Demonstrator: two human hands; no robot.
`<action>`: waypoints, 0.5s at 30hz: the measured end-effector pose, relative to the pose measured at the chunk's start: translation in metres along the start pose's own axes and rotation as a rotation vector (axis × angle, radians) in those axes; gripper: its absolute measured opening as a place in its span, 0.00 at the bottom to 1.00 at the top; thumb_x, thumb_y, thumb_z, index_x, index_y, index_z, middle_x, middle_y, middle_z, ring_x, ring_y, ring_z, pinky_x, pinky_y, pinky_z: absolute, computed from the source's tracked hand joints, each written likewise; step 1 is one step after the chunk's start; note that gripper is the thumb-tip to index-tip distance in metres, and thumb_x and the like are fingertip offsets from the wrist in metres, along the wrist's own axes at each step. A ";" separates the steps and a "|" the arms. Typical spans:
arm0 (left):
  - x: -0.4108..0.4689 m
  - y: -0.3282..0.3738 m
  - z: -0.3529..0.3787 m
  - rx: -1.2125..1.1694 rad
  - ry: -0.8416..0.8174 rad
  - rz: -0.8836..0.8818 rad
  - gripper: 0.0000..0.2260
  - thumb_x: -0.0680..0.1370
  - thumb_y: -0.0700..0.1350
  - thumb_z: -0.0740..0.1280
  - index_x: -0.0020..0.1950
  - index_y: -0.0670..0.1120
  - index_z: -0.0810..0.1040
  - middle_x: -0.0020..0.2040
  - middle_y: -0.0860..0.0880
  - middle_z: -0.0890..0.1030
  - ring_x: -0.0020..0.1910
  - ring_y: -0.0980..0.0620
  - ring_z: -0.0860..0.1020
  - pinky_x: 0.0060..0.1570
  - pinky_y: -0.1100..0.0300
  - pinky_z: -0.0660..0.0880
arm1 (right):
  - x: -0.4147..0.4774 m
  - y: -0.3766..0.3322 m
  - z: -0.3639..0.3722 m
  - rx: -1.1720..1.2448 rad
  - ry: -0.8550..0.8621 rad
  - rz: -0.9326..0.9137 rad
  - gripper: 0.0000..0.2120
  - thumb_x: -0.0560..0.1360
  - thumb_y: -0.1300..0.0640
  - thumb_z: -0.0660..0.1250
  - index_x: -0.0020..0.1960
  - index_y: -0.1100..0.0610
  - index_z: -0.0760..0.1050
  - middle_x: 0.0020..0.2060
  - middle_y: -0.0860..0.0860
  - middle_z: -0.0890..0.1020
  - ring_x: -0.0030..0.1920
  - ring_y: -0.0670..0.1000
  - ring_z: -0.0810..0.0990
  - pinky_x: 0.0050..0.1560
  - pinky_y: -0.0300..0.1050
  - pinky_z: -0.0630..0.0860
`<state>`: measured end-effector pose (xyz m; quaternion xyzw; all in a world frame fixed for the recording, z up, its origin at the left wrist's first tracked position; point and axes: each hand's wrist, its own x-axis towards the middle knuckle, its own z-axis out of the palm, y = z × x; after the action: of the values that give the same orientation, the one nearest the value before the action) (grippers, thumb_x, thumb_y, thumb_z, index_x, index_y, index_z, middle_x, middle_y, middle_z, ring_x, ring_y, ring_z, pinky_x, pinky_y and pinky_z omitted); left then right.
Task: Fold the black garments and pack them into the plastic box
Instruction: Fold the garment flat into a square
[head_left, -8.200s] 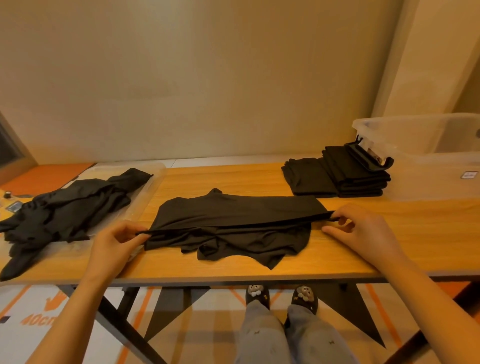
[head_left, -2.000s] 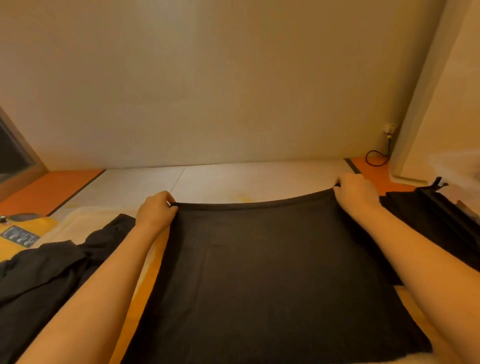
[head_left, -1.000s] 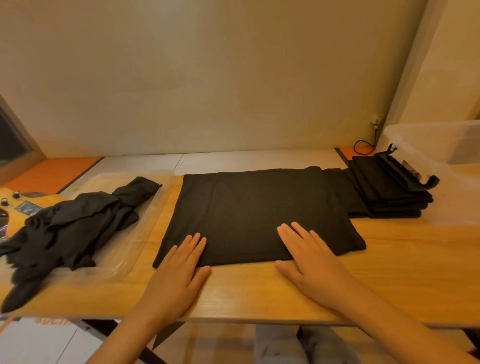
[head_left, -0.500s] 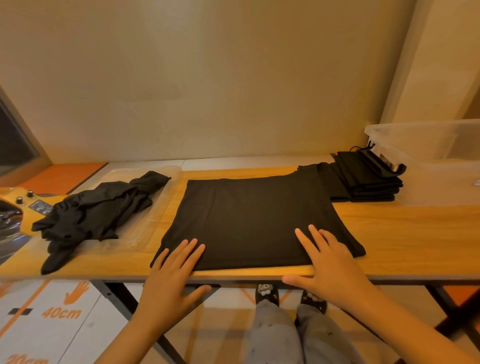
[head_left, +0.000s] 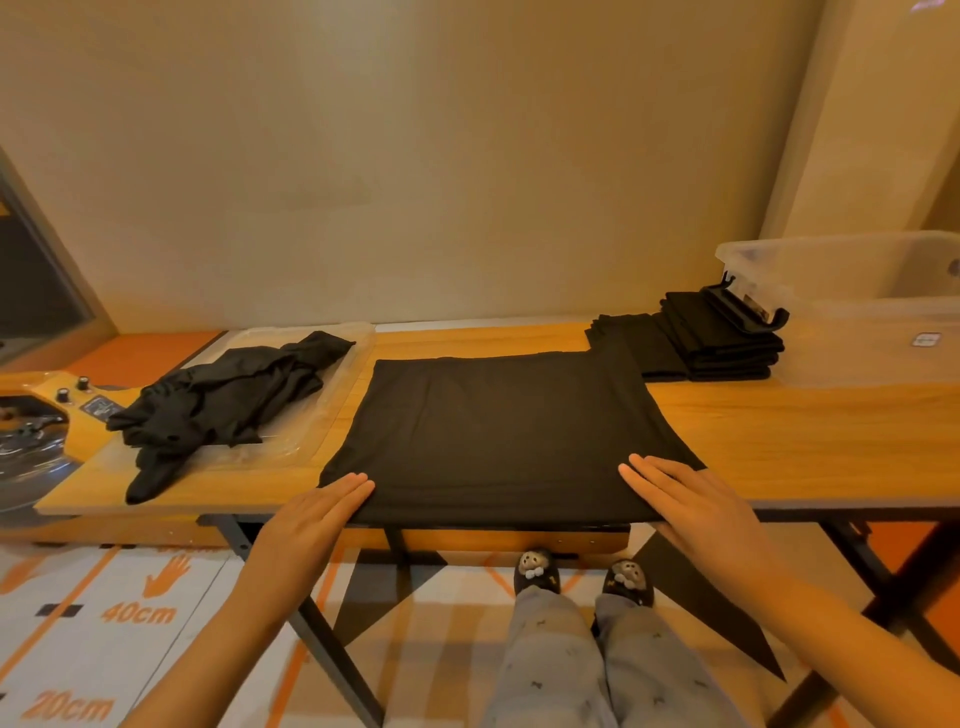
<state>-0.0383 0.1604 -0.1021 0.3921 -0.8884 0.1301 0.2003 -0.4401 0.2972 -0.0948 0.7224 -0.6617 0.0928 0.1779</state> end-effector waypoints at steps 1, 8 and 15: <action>-0.001 -0.002 0.001 0.011 -0.013 -0.013 0.41 0.51 0.29 0.82 0.63 0.41 0.77 0.59 0.41 0.80 0.54 0.43 0.82 0.53 0.50 0.76 | -0.003 0.004 0.000 0.017 0.011 -0.001 0.38 0.50 0.60 0.85 0.60 0.58 0.80 0.55 0.54 0.83 0.53 0.54 0.83 0.45 0.47 0.80; 0.027 -0.008 -0.034 -0.187 -0.087 -0.284 0.20 0.78 0.39 0.65 0.69 0.50 0.70 0.62 0.47 0.78 0.59 0.49 0.77 0.57 0.58 0.74 | 0.018 0.025 -0.040 0.244 0.068 0.185 0.18 0.76 0.59 0.67 0.65 0.50 0.74 0.54 0.49 0.82 0.53 0.51 0.80 0.49 0.42 0.76; 0.120 -0.053 -0.084 -0.633 0.350 -0.407 0.06 0.80 0.39 0.63 0.51 0.49 0.75 0.44 0.55 0.77 0.46 0.53 0.77 0.42 0.69 0.73 | 0.116 0.041 -0.125 0.629 0.140 0.269 0.10 0.79 0.53 0.63 0.54 0.55 0.80 0.45 0.47 0.81 0.47 0.46 0.78 0.46 0.44 0.75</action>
<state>-0.0505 0.0806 0.0315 0.4508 -0.7414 -0.1268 0.4807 -0.4557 0.2351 0.0684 0.6402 -0.6760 0.3642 -0.0224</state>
